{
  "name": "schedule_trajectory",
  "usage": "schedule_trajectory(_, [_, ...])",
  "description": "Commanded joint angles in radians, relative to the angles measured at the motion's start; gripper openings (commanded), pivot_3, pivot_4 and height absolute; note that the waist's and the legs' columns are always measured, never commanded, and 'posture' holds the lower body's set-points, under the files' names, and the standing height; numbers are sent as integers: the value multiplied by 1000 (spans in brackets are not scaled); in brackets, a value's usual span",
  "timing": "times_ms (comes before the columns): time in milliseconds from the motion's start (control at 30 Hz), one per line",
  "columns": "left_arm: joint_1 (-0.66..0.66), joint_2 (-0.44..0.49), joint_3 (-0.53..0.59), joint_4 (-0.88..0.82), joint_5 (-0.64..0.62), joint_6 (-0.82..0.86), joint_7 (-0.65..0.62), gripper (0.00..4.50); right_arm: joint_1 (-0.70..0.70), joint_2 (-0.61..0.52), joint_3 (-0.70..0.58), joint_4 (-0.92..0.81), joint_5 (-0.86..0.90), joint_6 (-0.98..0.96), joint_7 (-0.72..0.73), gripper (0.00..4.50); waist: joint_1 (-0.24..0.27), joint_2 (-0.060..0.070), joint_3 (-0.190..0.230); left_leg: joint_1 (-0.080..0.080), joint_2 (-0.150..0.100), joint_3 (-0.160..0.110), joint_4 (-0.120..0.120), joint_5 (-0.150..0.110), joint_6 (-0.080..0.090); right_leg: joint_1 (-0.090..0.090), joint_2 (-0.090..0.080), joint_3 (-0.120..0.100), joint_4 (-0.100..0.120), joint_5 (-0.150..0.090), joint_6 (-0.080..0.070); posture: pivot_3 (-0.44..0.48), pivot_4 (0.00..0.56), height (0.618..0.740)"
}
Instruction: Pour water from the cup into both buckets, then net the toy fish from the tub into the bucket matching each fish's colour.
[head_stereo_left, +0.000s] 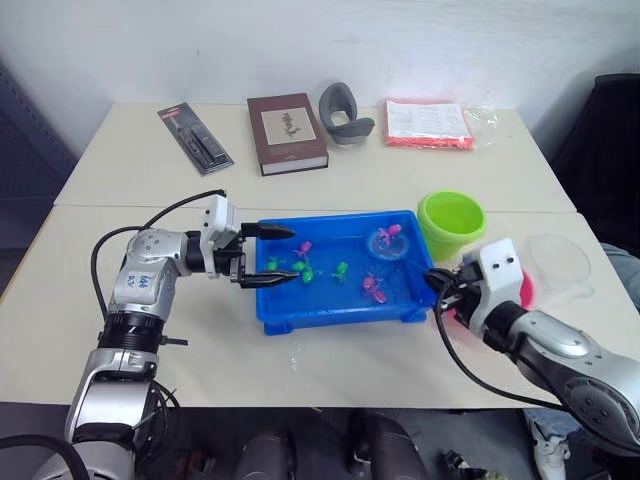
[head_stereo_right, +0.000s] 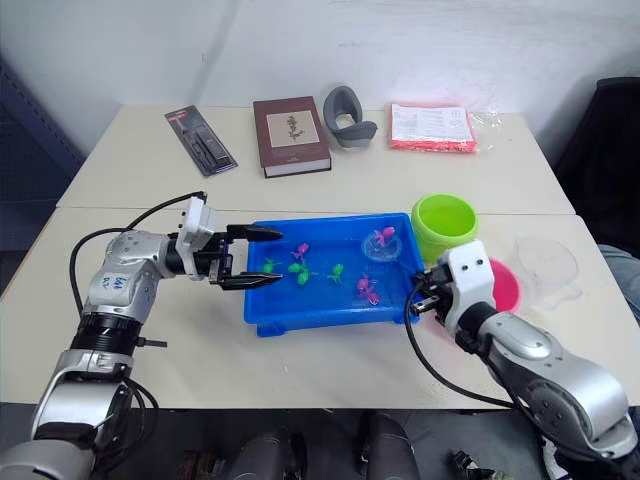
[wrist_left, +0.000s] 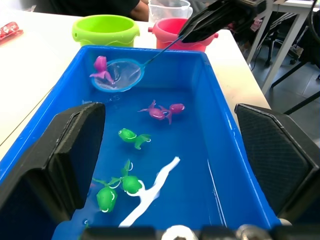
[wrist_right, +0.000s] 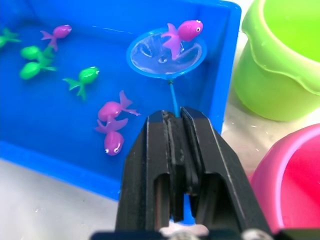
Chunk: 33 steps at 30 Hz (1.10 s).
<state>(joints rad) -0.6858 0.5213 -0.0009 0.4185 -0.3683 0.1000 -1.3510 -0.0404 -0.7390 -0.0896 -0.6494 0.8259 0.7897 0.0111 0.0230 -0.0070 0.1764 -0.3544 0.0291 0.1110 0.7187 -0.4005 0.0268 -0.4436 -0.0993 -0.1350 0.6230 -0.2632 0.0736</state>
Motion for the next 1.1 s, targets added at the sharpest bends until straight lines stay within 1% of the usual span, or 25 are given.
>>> schedule_trajectory(33, [-30, -5, 3, 15, 0, -27, -11, 4457, 15, 20, -41, -64, -19, -14, 21, 0, 0, 0, 0, 0, 0, 0, 0, 0, 0, 0, 0, 0, 0, 0, 0, 0, 150, 740])
schedule_trajectory(233, [-41, -12, -2, 36, 2, -40, -20, 4457, 79, 35, -79, -128, -68, -56, 79, 0, 2, 0, 0, 0, 0, 0, 0, 0, 0, 0, 0, 0, 0, 0, 0, 0, 150, 740])
schedule_trajectory(533, [-72, -51, -30, 76, 2, -39, -65, 4457, 294, 96, -298, -316, -51, -123, 118, 0, 4, 0, 0, 1, -1, 1, 0, 0, 0, 0, 1, -1, 1, 0, 0, 0, 150, 740])
schedule_trajectory(667, [-95, -75, -42, 105, 10, -46, -80, 4457, 415, 130, -428, -383, -47, -168, 139, 0, 4, 0, 0, 1, -1, 2, 0, 0, 0, 0, 1, 0, 1, 0, 0, 0, 150, 740])
schedule_trajectory(767, [-121, -90, -49, 142, 16, -55, -99, 4457, 553, 153, -544, -397, -43, -237, 166, 0, 3, 0, 0, 2, -1, 3, 0, 0, 0, 0, 2, 0, 1, 0, 0, 0, 150, 740])
schedule_trajectory(867, [-154, -106, -53, 188, 24, -74, -112, 4457, 685, 190, -611, -398, -58, -304, 200, 0, 3, 0, 0, 2, -2, 4, -1, 0, 0, 0, 2, 0, 1, 0, 0, 0, 150, 740])
schedule_trajectory(933, [-177, -121, -56, 219, 30, -88, -120, 4457, 761, 234, -637, -398, -86, -353, 232, 0, 6, 0, 0, 2, -2, 6, -1, 0, 0, 0, 2, 0, 1, 0, 0, 0, 150, 740])
schedule_trajectory(1033, [-200, -140, -58, 250, 35, -102, -131, 4457, 825, 280, -651, -387, -147, -411, 271, 0, 1, 0, 0, 3, -1, 5, -1, 0, 0, 0, 3, 2, 1, 0, 0, 0, 150, 740])
schedule_trajectory(1100, [-208, -150, -57, 260, 37, -106, -134, 4457, 865, 298, -648, -364, -220, -455, 309, 0, -1, 0, 0, 4, -1, 6, -2, 0, 1, 0, 3, 4, 1, 0, 1, 0, 150, 740])
